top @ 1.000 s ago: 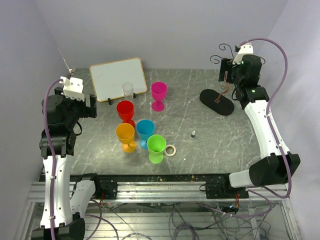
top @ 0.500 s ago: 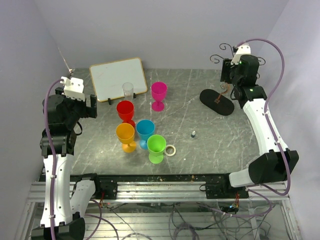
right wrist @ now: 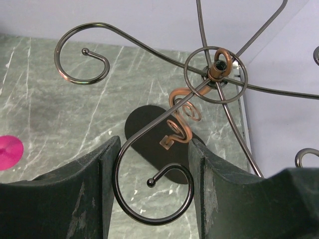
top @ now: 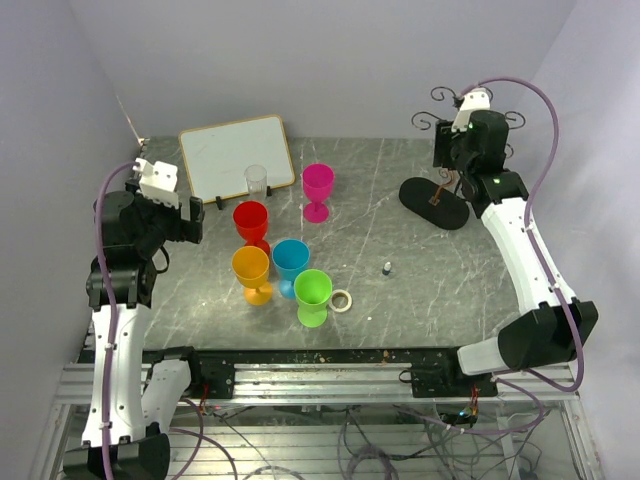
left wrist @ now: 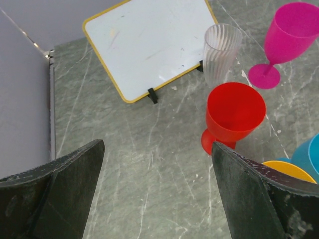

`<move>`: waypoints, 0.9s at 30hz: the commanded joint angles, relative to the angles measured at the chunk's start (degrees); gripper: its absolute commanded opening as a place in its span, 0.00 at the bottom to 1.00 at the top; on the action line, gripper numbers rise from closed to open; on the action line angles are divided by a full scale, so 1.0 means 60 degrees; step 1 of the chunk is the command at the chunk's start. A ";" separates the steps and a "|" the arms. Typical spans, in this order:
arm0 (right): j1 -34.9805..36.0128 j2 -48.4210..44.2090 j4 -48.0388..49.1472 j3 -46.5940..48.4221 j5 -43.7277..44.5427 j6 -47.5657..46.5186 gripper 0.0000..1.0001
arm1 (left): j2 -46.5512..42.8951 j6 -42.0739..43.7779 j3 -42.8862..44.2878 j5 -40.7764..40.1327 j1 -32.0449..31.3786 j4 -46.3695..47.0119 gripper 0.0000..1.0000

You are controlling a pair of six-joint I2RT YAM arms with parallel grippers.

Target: Place the wine glass upside down on the wine glass rack

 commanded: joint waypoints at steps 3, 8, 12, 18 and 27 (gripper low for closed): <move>0.0635 -0.0509 -0.0368 0.0311 -0.0166 -0.0021 0.00 | -0.0064 0.0195 -0.0264 0.0985 0.0117 0.0269 0.99; 0.0864 -0.0706 -0.0662 0.0330 -0.0290 0.0045 0.00 | 0.0007 0.0268 -0.0320 0.1024 0.0116 0.0253 0.99; 0.0938 -0.0915 -0.0718 0.0399 -0.0364 0.0047 0.00 | 0.0052 0.0254 -0.0317 0.1091 0.0111 0.0244 0.99; 0.1056 -0.1097 -0.0843 0.0381 -0.0762 0.0140 0.00 | 0.0067 0.0307 -0.0332 0.1079 0.0119 0.0216 0.99; 0.1499 -0.1355 -0.1247 0.0328 -0.1027 0.0295 0.00 | 0.0119 0.0456 -0.0411 0.1056 0.0124 0.0161 0.99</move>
